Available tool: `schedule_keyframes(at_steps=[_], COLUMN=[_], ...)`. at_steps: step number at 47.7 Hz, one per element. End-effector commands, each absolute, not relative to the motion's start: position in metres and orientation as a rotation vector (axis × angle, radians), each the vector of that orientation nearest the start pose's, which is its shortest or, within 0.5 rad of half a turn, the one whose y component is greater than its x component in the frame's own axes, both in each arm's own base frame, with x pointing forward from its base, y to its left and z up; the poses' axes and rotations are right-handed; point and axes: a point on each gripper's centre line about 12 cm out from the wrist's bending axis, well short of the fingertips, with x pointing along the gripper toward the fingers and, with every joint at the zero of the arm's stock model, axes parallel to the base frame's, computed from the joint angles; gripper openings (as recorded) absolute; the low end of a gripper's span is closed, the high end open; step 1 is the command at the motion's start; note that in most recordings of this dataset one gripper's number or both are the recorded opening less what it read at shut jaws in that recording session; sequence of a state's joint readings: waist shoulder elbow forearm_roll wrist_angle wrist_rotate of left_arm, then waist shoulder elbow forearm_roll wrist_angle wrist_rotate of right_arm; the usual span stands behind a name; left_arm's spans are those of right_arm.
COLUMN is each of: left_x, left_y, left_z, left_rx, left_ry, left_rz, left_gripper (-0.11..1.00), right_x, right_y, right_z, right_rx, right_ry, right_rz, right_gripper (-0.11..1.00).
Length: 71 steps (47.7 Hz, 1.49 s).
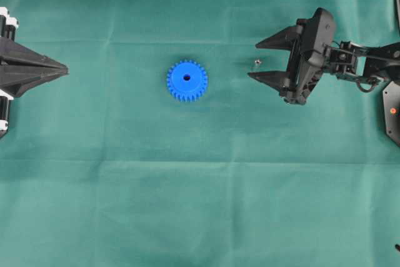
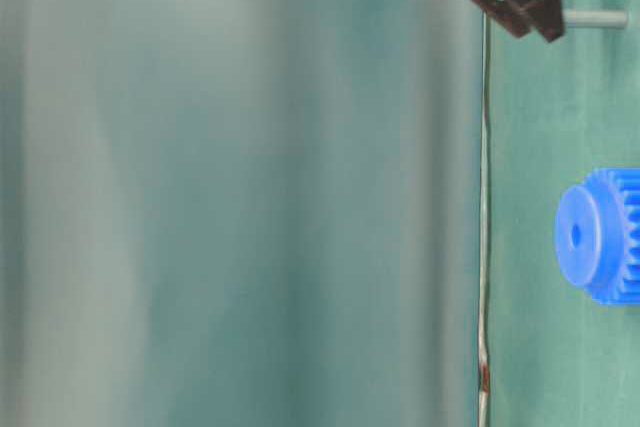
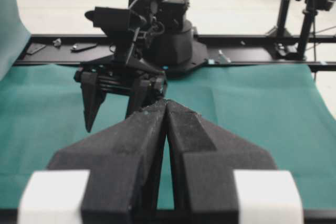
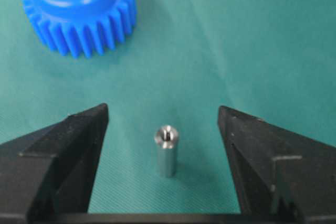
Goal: Insert the shaft placed at a random location into the center hole of the medium gear at another random location.
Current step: 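Move the right gripper over the silver shaft and lower around it, then close the right gripper on the silver shaft and lift it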
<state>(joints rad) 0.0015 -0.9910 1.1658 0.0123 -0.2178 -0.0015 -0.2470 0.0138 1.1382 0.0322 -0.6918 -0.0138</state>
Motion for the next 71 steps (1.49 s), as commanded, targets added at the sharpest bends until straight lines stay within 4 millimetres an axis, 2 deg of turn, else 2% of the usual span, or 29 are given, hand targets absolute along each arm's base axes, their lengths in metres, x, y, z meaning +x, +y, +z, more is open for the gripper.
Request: schedule_keyframes(at_steps=[1,9,14,19,26,28,48,71], left_x=[0.197,0.197,0.197,0.197,0.197,0.197,0.197,0.197], left_y=[0.0,0.0,0.0,0.0,0.0,0.0,0.0,0.0], left_z=[0.304,0.305,0.303,0.304,0.304,0.304,0.304,0.304], left_rx=[0.012,0.011,0.009,0.011,0.011,0.011,0.009,0.007], left_ry=[-0.069,-0.069,-0.063,-0.064,-0.064,-0.064,-0.063,-0.061], left_rz=[-0.001,-0.001,-0.001,-0.001,-0.001,-0.001,-0.001,-0.001], left_gripper=[0.0,0.0,0.0,0.0,0.0,0.0,0.0,0.0], right_x=[0.286,0.285,0.284,0.282,0.282,0.282,0.285,0.288], right_y=[-0.076,-0.076,-0.076,-0.074,-0.071,-0.071,-0.072,-0.072], right_z=[0.102,0.101,0.1,0.098,0.098,0.098,0.104,0.167], right_rx=[0.074,0.073,0.073,0.069,0.057,0.056,0.057,0.058], right_ry=[0.427,0.422,0.427,0.433,0.438,0.436,0.421,0.408], right_rz=[-0.277,-0.277,-0.277,-0.271,-0.254,-0.253,-0.255,-0.25], right_gripper=[0.83,0.81,0.76,0.58,0.18,0.13,0.13,0.13])
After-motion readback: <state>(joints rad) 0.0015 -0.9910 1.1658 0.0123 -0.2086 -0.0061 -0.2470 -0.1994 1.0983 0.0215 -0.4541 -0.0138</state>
